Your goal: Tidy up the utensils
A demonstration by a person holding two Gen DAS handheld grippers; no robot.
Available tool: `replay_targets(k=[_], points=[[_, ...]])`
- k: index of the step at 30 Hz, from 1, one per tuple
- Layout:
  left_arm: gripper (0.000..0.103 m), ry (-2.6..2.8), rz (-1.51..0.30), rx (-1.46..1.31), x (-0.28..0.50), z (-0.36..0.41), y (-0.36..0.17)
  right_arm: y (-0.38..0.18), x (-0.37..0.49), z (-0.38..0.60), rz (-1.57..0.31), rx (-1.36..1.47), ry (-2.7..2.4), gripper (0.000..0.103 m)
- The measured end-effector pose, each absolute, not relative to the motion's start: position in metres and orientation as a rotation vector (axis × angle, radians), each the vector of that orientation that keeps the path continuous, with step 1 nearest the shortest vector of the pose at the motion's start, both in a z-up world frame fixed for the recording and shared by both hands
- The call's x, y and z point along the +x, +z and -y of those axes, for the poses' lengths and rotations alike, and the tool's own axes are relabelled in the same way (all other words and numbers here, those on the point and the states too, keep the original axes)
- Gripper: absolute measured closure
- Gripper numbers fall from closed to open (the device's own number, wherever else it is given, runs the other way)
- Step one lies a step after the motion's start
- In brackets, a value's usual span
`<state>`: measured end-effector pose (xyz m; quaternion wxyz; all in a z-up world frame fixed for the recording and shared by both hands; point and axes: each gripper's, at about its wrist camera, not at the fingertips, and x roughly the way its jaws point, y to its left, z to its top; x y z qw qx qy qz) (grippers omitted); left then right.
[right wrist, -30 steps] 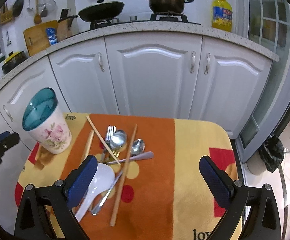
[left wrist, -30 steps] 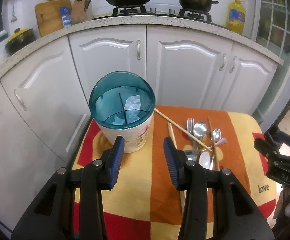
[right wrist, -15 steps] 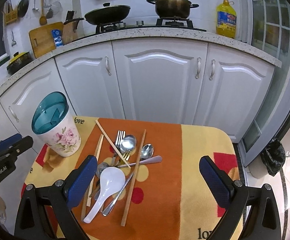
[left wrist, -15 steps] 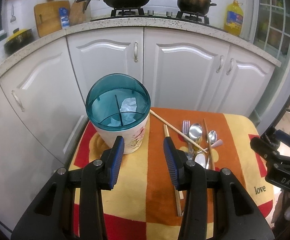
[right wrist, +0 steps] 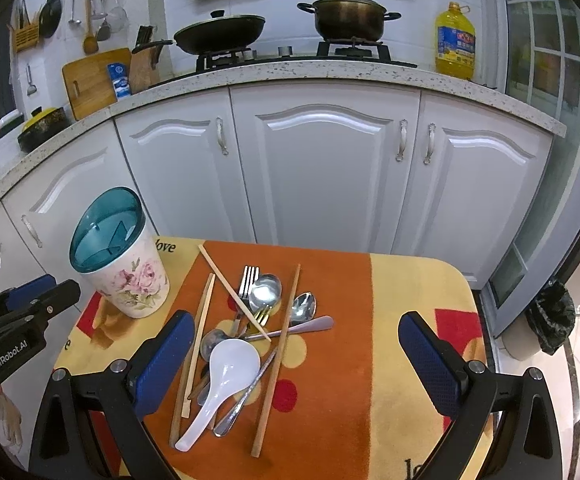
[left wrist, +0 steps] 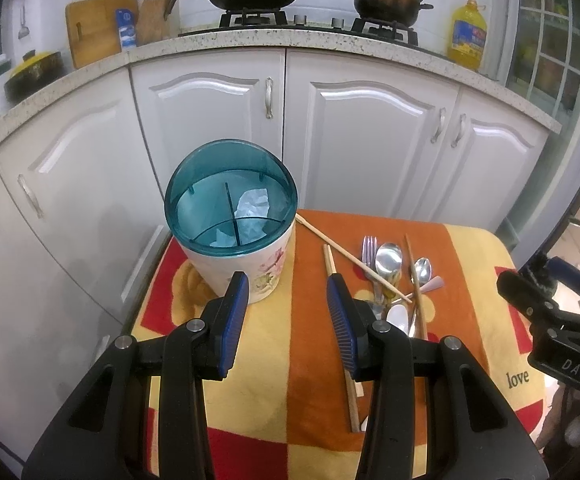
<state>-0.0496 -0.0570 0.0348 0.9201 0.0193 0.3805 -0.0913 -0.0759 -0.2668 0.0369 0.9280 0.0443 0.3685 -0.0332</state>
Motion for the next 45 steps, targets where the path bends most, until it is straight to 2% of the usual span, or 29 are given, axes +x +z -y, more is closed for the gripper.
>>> replay_targets(k=[45], points=[[0.063,-0.174,-0.811,0.025,-0.043,0.056,0.027,0.036,-0.068,0.259,-0.792,0.026,-0.029,0.001]])
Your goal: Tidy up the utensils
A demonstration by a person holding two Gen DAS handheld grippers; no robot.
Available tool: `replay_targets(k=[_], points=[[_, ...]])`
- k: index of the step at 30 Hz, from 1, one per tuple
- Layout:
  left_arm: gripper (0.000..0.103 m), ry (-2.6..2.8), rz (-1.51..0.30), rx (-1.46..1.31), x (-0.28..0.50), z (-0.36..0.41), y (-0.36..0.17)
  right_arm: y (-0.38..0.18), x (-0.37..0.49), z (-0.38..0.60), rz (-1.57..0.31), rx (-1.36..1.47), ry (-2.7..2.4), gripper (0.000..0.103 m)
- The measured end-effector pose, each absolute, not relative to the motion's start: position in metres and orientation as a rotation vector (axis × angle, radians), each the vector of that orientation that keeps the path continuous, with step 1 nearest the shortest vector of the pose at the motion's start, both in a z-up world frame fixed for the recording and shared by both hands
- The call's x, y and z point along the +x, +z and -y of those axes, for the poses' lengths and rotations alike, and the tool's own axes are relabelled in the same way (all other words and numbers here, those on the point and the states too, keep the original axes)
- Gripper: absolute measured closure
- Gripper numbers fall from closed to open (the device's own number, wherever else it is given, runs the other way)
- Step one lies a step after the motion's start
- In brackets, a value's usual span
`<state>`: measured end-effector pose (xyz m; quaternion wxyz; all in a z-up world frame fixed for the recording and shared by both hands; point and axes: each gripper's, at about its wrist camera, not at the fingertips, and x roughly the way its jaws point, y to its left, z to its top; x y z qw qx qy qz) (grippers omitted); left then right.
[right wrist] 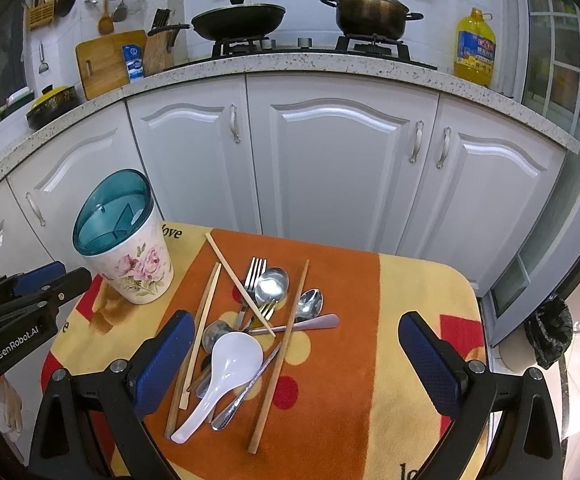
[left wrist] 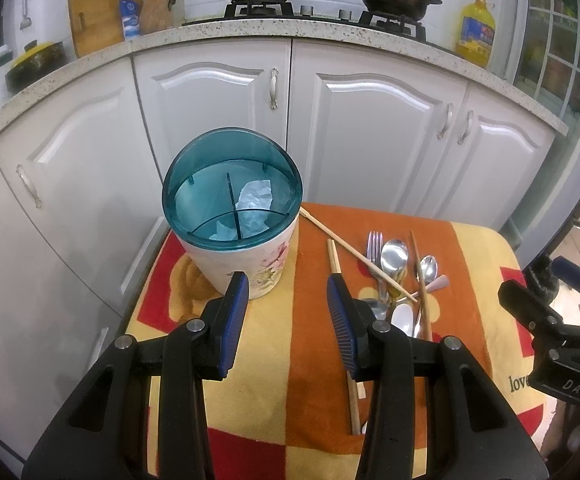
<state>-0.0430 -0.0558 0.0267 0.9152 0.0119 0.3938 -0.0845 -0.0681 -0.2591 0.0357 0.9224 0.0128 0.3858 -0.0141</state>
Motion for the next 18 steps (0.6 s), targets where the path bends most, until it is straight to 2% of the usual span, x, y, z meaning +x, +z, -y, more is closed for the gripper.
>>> replay_targets(k=[18], points=[[0.063,-0.170,-0.837,0.014,-0.0375,0.0569,0.0204,0.0269,-0.0629,0.2602,-0.812,0.000,-0.037,0.001]])
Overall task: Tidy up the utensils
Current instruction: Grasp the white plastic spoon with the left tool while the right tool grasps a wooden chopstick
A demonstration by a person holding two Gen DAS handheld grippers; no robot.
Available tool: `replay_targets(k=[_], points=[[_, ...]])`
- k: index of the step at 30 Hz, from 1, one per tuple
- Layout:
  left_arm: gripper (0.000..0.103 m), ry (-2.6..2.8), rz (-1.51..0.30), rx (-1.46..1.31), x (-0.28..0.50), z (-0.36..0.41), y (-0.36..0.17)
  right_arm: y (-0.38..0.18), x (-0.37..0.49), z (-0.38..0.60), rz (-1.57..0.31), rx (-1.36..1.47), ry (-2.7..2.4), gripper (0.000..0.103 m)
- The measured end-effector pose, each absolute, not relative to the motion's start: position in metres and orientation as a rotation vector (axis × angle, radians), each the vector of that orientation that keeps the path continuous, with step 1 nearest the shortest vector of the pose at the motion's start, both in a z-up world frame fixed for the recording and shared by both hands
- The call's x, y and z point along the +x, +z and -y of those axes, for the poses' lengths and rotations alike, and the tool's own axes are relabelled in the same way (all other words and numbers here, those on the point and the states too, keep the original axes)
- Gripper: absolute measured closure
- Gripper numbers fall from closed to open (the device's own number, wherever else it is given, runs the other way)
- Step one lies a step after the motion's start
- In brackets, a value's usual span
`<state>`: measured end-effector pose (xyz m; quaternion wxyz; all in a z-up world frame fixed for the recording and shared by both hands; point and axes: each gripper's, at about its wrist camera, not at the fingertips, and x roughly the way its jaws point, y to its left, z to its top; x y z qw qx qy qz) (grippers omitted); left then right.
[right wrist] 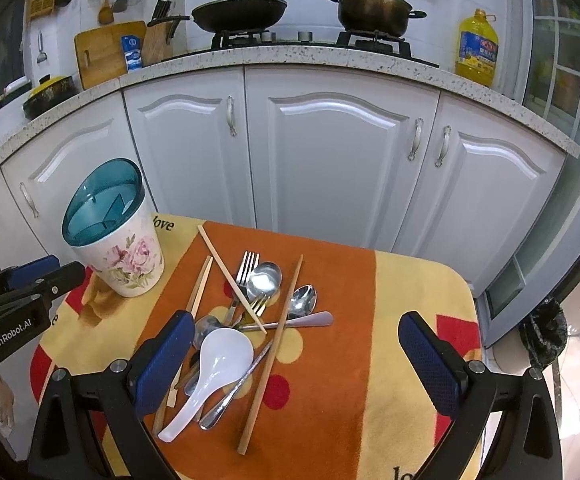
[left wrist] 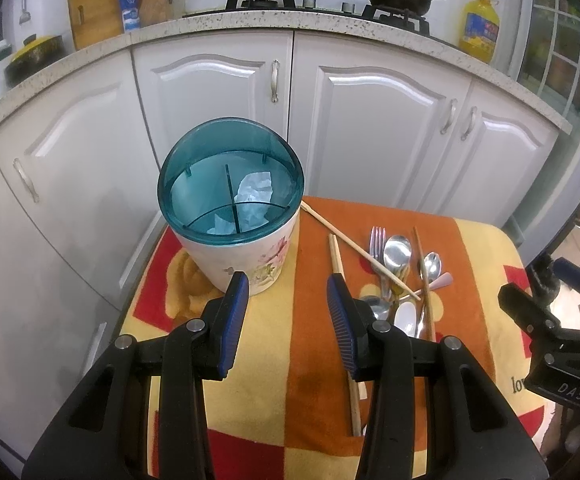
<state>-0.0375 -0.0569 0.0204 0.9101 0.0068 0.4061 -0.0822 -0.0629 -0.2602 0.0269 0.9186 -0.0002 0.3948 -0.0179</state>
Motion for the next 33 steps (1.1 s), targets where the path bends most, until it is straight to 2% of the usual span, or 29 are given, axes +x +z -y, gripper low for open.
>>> replay_targets(k=[9,12,17,21,33], points=[[0.063,-0.183,-0.886,-0.026,-0.033,0.052,0.011,0.016,-0.061,0.267,-0.842,0.003,-0.032,0.008],[0.063,-0.193,-0.889,-0.024,-0.033,0.054,0.009,0.010,-0.058,0.272,-0.860,0.036,0.007,0.019],[0.063,-0.205,-0.913,-0.021,-0.031,0.056,0.002,-0.007,-0.050,0.273,-0.908,0.045,0.073,0.045],[0.063,-0.212,-0.944,-0.015,-0.029,0.057,-0.008,-0.019,-0.044,0.276,-0.933,0.074,0.128,0.052],[0.063,-0.398,-1.014,-0.041,-0.026,0.083,-0.023,-0.050,-0.030,0.290,-1.019,0.158,0.154,0.053]])
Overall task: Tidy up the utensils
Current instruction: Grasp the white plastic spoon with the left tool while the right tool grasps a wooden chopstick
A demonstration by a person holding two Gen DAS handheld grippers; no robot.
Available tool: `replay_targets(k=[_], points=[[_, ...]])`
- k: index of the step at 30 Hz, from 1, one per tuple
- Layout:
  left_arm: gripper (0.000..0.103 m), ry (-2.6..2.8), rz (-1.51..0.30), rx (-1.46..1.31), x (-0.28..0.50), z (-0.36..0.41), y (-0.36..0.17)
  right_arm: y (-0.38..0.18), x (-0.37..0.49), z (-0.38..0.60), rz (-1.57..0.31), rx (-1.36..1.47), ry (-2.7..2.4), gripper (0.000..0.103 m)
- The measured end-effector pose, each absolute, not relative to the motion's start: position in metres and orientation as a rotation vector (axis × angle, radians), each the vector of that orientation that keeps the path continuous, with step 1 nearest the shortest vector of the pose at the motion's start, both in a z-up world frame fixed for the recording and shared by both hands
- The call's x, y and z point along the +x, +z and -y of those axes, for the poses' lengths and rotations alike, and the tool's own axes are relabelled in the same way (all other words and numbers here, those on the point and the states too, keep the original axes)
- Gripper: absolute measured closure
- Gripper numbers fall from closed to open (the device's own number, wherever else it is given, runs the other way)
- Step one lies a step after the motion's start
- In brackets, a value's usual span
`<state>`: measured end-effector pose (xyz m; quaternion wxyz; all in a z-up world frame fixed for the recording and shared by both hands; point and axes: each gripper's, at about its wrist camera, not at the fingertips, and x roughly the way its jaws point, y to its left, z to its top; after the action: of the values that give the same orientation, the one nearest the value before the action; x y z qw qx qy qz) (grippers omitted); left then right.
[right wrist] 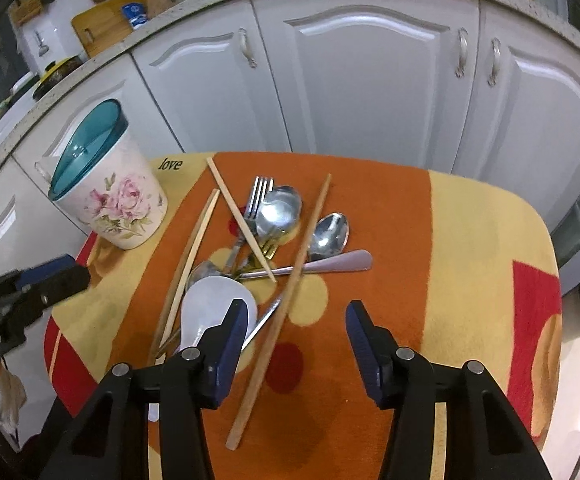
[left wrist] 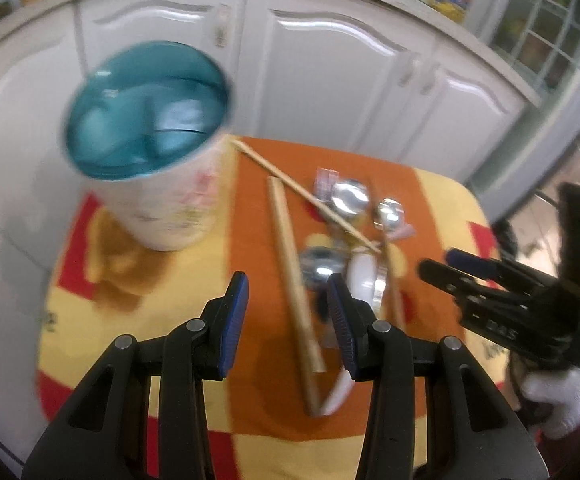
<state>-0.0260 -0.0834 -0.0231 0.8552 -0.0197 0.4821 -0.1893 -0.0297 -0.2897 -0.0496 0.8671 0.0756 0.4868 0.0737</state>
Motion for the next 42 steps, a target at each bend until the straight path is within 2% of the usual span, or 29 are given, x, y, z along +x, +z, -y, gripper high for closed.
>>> replay_targets(k=[15,19,25,29,30,33,35,36,42], points=[[0.064,-0.675,-1.161,0.068,0.024,0.150,-0.055,-0.055,0.008,0.334,-1.044,0.312,0.232,0.053],[0.079,-0.725,-1.198,0.149,0.033,0.167,-0.062,-0.057,0.036,0.341,-1.066,0.318,0.252,0.053],[0.092,-0.749,-1.246,0.240,0.038,0.178,-0.070,-0.075,0.076,0.341,-1.126,0.338,0.302,0.053],[0.096,-0.771,-1.252,0.252,0.042,0.183,-0.071,-0.089,0.098,0.336,-1.162,0.346,0.327,0.054],[0.097,-0.782,-1.250,0.254,0.042,0.184,-0.071,-0.092,0.104,0.333,-1.172,0.342,0.336,0.056],[0.099,-0.806,-1.246,0.253,0.040,0.182,-0.067,-0.095,0.112,0.327,-1.175,0.318,0.345,0.072],[0.100,-0.806,-1.245,0.228,0.041,0.179,-0.065,-0.096,0.113,0.326,-1.172,0.340,0.374,0.093],[0.100,-0.805,-1.241,0.214,0.040,0.175,-0.063,-0.096,0.112,0.326,-1.169,0.351,0.389,0.096],[0.101,-0.778,-1.217,0.088,0.040,0.148,-0.053,-0.078,0.088,0.329,-1.090,0.354,0.367,0.096]])
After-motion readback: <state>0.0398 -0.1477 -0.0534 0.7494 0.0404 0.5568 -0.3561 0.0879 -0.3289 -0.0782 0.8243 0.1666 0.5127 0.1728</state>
